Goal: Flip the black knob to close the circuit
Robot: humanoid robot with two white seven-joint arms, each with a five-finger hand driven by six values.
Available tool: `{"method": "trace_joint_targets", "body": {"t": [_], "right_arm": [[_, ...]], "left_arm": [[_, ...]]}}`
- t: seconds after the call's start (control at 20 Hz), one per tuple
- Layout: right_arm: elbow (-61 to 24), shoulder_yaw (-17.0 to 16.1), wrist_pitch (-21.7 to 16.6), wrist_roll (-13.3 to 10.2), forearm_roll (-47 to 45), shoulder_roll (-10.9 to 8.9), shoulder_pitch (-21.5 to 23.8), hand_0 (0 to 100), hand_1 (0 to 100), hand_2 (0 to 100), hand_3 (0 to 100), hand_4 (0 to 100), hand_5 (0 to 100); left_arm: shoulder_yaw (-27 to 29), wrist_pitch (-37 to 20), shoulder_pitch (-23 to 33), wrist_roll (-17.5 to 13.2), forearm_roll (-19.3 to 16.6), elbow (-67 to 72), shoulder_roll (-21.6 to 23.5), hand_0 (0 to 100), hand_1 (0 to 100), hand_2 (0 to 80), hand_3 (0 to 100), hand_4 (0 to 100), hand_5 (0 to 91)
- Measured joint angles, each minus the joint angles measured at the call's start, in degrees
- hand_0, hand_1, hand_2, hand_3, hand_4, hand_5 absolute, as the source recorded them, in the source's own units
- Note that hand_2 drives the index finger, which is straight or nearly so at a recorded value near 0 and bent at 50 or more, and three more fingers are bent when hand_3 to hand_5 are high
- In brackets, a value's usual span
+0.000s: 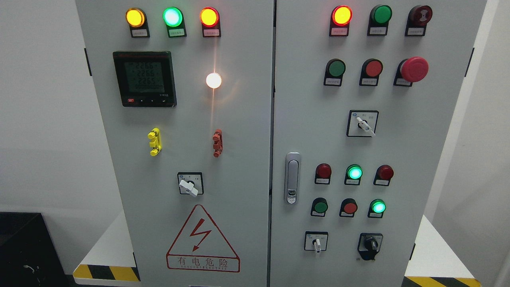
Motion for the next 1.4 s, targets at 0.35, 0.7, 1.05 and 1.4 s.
{"method": "trace_joint_targets", "body": {"t": [0.35,0.7,1.05,1.4], "right_arm": [[-6.2,-0.7,6.1,-0.3,1.8,0.18,-3.6,0,0,86,100,89,94],[-10.8,-0.9,8.3,0.0,3.4,1.32,-6.7,0,0,87,100,90,95],[-13.9,-0.6,10.6,0.0,5.5,2.48,-8.4,0,0,87,100,90,95],[-15.9,0.0,12.3,0.1,7.6,3.14,-10.4,0,0,87,100,90,95]], "left_arm": [[0.0,0.0,0.0,0.0,0.0,0.0,0.0,12,56,0.0,0,0,0.0],[0.0,0.0,0.0,0.0,0.0,0.0,0.0,12,56,0.0,0,0,0.0],[0.0,0.0,0.0,0.0,0.0,0.0,0.0,12,56,0.0,0,0,0.0],[0.0,0.0,0.0,0.0,0.0,0.0,0.0,12,56,0.0,0,0,0.0]]}}
